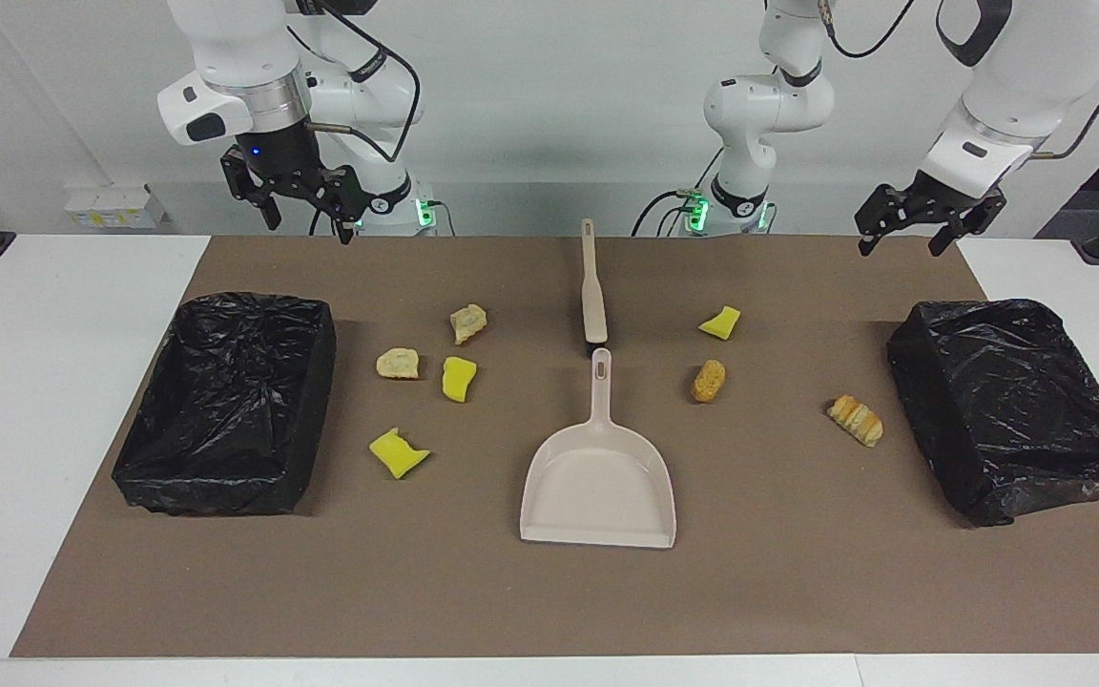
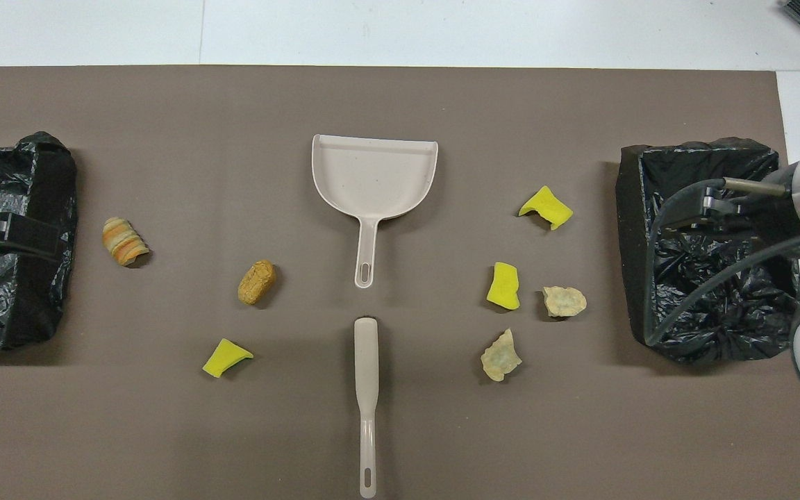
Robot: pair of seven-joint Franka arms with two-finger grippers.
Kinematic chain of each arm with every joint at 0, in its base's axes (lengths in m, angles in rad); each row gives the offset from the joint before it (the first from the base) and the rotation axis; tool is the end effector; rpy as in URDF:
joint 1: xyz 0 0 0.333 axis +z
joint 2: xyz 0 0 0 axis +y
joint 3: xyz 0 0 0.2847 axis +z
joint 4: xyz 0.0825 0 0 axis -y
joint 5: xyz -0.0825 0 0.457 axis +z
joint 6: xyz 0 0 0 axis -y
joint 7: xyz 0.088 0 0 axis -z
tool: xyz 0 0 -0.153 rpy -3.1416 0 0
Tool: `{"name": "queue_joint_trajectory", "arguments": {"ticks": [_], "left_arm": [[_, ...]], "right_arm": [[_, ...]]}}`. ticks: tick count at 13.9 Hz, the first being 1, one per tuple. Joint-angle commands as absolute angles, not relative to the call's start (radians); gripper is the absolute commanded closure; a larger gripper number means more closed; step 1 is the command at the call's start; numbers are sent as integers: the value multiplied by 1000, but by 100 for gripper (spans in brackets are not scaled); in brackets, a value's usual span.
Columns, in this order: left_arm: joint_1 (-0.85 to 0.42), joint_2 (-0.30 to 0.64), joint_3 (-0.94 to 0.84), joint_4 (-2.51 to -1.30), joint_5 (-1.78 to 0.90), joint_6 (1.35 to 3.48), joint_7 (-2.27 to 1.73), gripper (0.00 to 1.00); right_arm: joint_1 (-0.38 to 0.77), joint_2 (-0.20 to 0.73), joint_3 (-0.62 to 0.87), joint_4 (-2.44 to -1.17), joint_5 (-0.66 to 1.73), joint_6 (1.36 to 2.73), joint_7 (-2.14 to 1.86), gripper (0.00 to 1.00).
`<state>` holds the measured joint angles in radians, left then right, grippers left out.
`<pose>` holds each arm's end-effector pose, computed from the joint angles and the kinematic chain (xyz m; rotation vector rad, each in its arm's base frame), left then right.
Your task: Sweep and dump trash in bin
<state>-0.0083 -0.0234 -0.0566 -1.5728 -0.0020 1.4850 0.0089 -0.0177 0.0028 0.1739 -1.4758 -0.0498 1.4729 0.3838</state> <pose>0.6076 -0.0401 0.5534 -3.1367 0.1159 0.1012 0.6116 0.0881 0.5884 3.0719 -0.3585 0.0118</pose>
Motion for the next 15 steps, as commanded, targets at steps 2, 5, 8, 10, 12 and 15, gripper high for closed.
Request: {"name": "queue_joint_trajectory", "arguments": {"ticks": [2, 5, 8, 10, 12, 15], "left_arm": [[-25, -44, -61, -1611, -9, 1474, 14, 0], [-40, -66, -64, -1666, -44, 1505, 14, 0], [-98, -66, -63, -1715, -72, 1549, 3, 0], [-162, -72, -64, -1774, -74, 1595, -14, 0], [-228, -98, -64, -1865, -74, 1670, -79, 0], [-320, -115, -64, -1966, -75, 1743, -147, 0]], "right_arm": [[-34, -3, 173, -1483, -21, 1482, 354, 0], [-52, -5, 169, -1485, -18, 1480, 354, 0], [-60, -5, 167, -1486, -21, 1476, 351, 0], [-60, -12, 167, -1491, -20, 1460, 351, 0], [-54, -12, 172, -1488, -28, 1460, 351, 0], [-48, -5, 176, -1485, -32, 1470, 331, 0]]}}
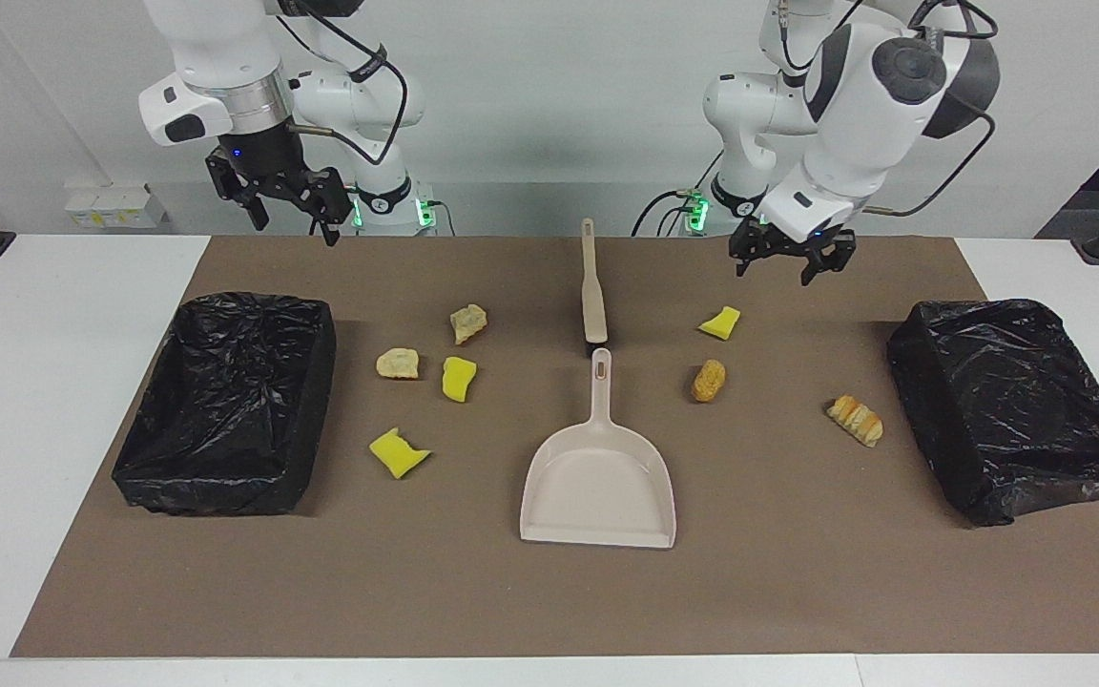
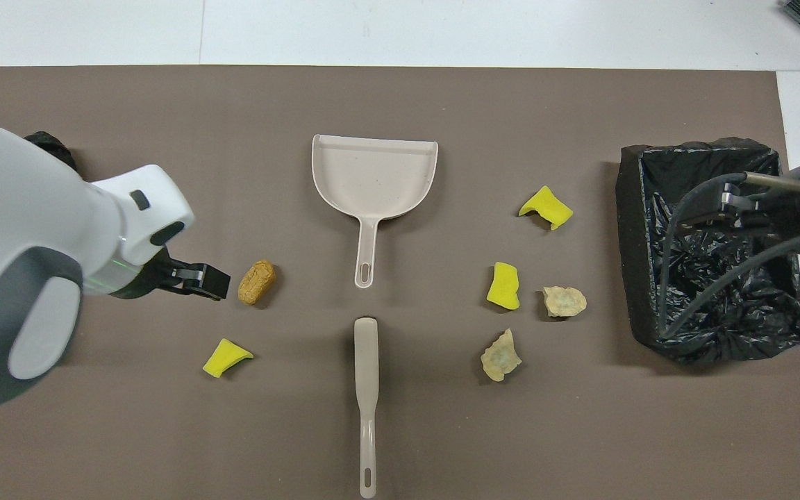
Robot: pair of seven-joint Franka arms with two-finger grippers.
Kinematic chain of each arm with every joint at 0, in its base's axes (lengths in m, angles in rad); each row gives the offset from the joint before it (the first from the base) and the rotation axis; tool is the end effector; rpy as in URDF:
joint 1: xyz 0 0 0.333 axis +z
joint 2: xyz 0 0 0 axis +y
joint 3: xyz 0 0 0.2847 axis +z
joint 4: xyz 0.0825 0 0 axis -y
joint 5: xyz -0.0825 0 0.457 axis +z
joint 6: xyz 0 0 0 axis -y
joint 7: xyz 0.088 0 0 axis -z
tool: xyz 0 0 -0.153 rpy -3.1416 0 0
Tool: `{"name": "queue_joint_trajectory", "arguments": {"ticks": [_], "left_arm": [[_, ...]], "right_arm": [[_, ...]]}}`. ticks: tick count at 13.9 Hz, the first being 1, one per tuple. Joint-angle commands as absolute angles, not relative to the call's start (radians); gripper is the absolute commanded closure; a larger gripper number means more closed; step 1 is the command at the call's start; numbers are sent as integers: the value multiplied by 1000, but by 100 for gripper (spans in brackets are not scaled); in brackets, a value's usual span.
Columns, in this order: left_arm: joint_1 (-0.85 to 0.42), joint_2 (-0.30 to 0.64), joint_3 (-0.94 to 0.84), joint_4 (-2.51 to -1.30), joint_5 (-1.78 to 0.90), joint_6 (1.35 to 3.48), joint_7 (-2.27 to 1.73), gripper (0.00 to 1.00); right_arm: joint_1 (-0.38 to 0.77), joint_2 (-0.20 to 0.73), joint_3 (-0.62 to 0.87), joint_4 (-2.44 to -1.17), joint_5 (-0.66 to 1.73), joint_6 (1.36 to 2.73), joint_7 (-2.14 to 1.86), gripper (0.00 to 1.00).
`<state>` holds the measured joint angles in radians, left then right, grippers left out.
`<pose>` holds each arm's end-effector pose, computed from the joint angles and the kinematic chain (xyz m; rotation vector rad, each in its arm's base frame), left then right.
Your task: Sweep and dump trash in bin
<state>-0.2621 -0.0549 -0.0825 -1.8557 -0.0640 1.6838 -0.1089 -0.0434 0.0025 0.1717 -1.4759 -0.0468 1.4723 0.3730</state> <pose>0.5617 -0.2117 0.4358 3.0850 -0.3475 -0.1979 0.6136 0.0715 0.5885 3.0714 -0.3846 0.0086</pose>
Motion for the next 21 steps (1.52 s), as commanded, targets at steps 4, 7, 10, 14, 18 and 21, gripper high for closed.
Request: {"name": "queue_joint_trajectory", "arguments": {"ticks": [4, 7, 10, 14, 18, 21], "left_arm": [[-481, -114, -64, -2077, -78, 1843, -273, 0], [-601, -110, -64, -2225, -78, 2007, -380, 0], [-704, -138, -64, -2364, -78, 2173, -466, 0], [-831, -176, -64, -2505, -78, 2382, -577, 0], [-893, -209, -66, -2539, -77, 2396, -644, 0], [-896, -210, -67, -2539, -78, 2395, -657, 10]], "right_arm": [[-5, 26, 184, -1477, -41, 1482, 333, 0], [46, 89, 189, -1454, -51, 1557, 351, 0], [142, 159, 190, -1453, -80, 1647, 400, 0], [308, 302, 189, -1387, -125, 1681, 602, 0], [424, 438, 181, -1336, -140, 1799, 739, 0], [495, 578, 178, -1209, -152, 1818, 801, 0]]}}
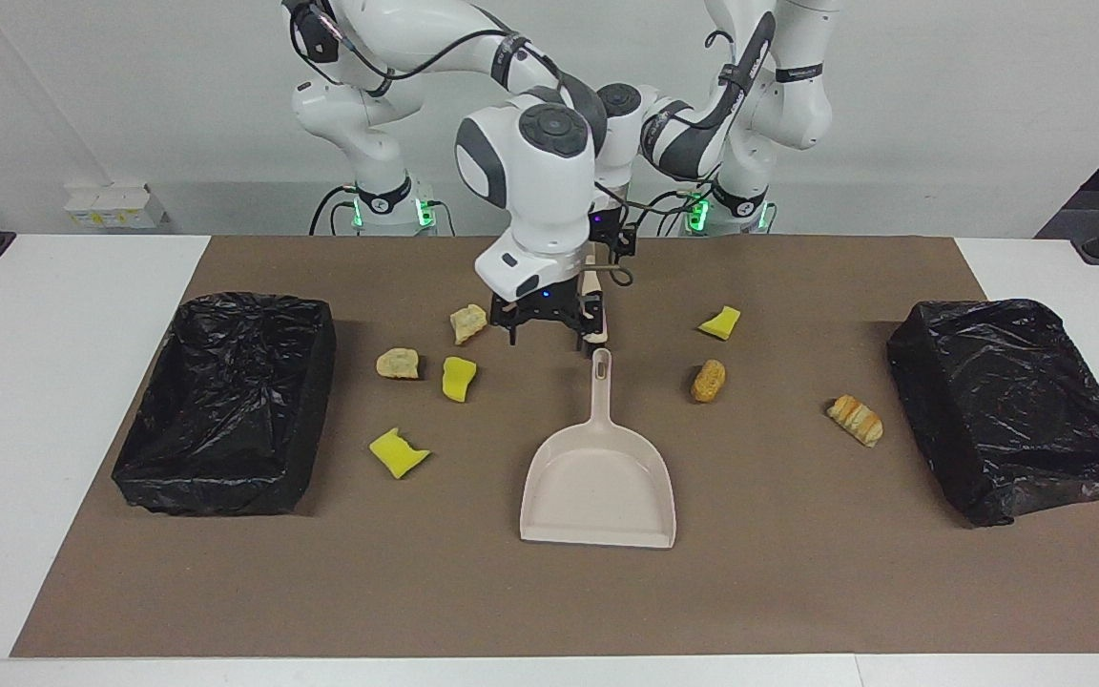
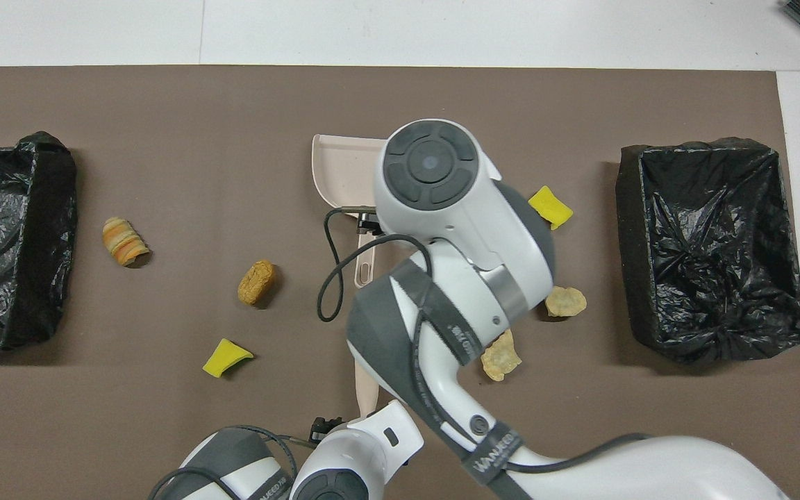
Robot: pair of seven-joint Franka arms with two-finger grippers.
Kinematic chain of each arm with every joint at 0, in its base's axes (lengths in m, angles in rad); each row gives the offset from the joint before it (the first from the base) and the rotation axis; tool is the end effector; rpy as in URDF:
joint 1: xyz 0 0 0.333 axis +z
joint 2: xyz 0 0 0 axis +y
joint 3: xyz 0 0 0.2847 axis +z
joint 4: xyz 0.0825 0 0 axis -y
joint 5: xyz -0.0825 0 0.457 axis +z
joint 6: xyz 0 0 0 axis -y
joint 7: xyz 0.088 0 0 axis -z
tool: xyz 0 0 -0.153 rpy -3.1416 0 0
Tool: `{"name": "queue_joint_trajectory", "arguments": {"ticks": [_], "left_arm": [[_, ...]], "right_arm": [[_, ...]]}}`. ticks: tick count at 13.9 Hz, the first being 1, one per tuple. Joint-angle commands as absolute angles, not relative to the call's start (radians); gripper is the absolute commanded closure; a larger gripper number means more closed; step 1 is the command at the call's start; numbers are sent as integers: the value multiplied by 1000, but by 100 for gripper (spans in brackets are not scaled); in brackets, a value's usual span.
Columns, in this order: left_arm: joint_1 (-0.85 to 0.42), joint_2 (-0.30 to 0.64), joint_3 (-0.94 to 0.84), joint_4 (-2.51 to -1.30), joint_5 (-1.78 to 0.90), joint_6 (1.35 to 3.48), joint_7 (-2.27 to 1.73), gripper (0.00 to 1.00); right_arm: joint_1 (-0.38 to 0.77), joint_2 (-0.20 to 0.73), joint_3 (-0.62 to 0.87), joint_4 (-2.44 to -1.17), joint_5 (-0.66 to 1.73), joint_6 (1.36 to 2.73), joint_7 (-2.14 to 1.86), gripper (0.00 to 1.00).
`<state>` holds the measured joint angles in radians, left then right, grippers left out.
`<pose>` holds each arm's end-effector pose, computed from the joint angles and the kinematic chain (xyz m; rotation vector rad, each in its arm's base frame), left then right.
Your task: Sweep and dump trash in bin
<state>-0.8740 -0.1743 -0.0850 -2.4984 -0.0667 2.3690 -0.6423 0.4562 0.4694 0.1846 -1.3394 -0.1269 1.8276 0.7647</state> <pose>0.2961 -0.4232 0.2261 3.0588 -0.4139 0.0116 0.6267 0.4246 0.3754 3.1221 -0.1780 0.0723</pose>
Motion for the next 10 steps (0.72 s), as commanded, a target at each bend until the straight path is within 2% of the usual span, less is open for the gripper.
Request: {"name": "queue_joint_trajectory", "arguments": {"ticks": [1, 6, 9, 10], "left_arm": [[-896, -209, -69, -2539, -77, 2395, -657, 10], [-896, -209, -69, -2539, -78, 2398, -661, 13], [-899, -198, -69, -2540, -77, 2404, -693, 18], [-902, -196, -69, -2540, -78, 2407, -693, 24]], "right_arm": [[521, 612, 173, -1189, -169, 1833, 817, 0], [537, 682, 184, -1201, -201, 1919, 836, 0], [549, 687, 186, -1236, -204, 1945, 839, 0], [543, 684, 186, -1270, -192, 1969, 839, 0]]}}
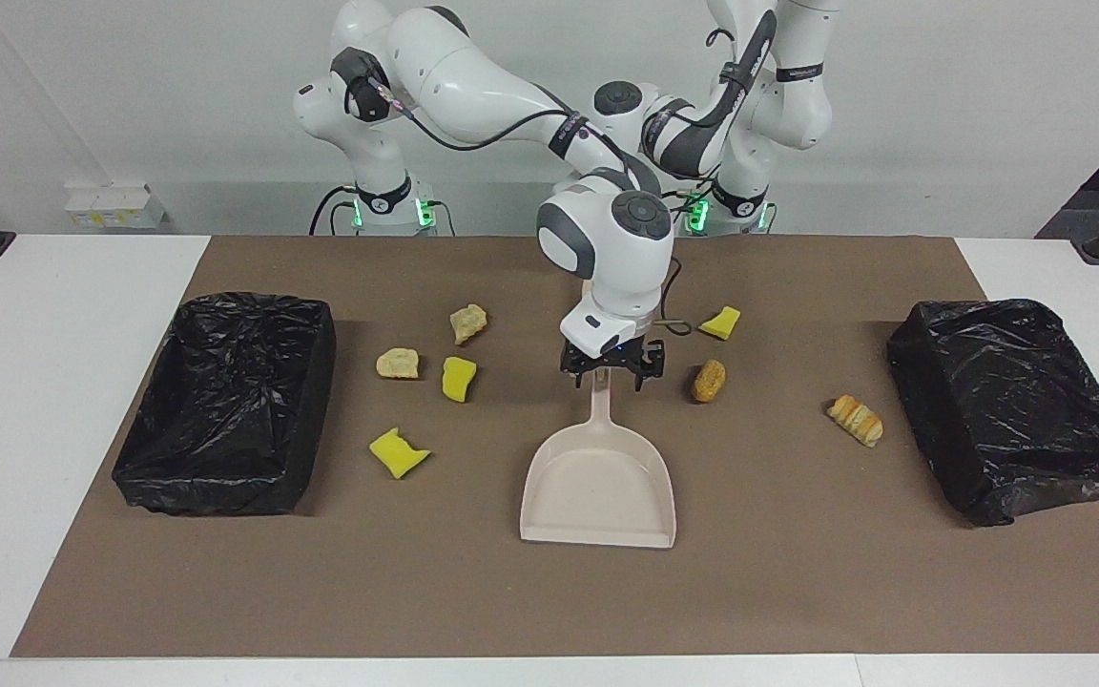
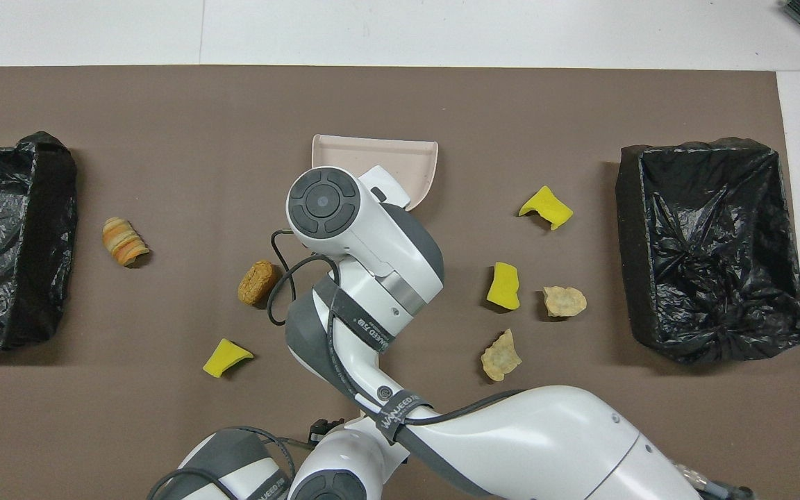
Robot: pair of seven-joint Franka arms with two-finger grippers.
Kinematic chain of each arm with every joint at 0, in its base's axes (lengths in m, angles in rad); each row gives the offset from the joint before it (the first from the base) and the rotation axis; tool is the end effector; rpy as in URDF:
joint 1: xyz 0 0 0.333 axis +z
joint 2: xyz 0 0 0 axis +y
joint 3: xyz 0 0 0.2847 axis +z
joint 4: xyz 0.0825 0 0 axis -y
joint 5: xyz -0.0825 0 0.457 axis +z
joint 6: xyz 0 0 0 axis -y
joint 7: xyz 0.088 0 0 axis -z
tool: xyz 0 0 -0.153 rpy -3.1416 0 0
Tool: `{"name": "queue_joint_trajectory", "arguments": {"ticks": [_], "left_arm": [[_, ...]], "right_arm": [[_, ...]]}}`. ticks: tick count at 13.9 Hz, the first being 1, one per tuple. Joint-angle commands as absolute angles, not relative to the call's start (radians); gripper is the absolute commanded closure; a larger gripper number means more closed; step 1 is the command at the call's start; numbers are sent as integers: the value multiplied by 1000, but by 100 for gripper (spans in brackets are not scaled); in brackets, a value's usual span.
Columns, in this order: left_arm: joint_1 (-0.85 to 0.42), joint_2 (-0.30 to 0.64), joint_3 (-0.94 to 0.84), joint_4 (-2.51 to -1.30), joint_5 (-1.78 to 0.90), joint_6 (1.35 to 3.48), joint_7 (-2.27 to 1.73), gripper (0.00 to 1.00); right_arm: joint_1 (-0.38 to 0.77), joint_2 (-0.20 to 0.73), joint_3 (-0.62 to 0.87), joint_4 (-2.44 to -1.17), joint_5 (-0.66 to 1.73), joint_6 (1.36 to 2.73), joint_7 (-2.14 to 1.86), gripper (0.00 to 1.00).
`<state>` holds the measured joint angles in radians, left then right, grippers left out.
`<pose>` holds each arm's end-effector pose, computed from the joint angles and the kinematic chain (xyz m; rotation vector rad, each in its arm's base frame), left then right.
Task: Sweep and dump trash in bin
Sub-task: 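Grasp the beige dustpan handle with the right gripper and lift it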
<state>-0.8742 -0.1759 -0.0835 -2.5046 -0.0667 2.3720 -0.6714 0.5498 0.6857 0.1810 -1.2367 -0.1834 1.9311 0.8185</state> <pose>0.2956 -0.4212 0.2242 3.0658 -0.3672 0.0088 0.6195 0.4937 0.2751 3.1104 -0.1025 0.0848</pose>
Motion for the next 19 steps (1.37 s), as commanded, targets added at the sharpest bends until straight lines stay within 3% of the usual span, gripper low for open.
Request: {"name": "queue_joint_trajectory", "arguments": {"ticks": [1, 3, 4, 5, 7, 8, 10, 15, 16, 19], "left_arm": [[-902, -196, -69, -2540, -77, 2405, -693, 31], [-902, -198, -69, -2540, -77, 2398, -693, 45], [-902, -198, -69, -2540, -78, 2390, -693, 47], [-902, -199, -69, -2543, -78, 2385, -704, 56], [-902, -201, -69, -2542, -77, 2375, -736, 61], [-902, -201, -69, -2543, -77, 2373, -742, 57], [-900, -201, -69, -2542, -78, 2373, -744, 53], [-897, -199, -69, -2543, -77, 2373, -730, 53], [-897, -201, -69, -2543, -78, 2372, -729, 57], [-900, -199, -69, -2542, -78, 2336, -729, 100]], "right_arm": [[542, 667, 186, -1304, -189, 1997, 839, 0], [520, 640, 186, -1380, -189, 2051, 851, 2], [517, 629, 186, -1405, -187, 2068, 854, 3], [515, 627, 186, -1411, -187, 2069, 854, 9], [511, 629, 186, -1413, -186, 2095, 856, 44], [511, 629, 186, -1411, -186, 2101, 856, 69], [508, 630, 186, -1410, -184, 2112, 848, 100], [502, 568, 186, -1405, -184, 2088, 815, 100], [497, 558, 187, -1405, -166, 2073, 802, 100], [473, 509, 187, -1410, -120, 2043, 708, 100]]}}
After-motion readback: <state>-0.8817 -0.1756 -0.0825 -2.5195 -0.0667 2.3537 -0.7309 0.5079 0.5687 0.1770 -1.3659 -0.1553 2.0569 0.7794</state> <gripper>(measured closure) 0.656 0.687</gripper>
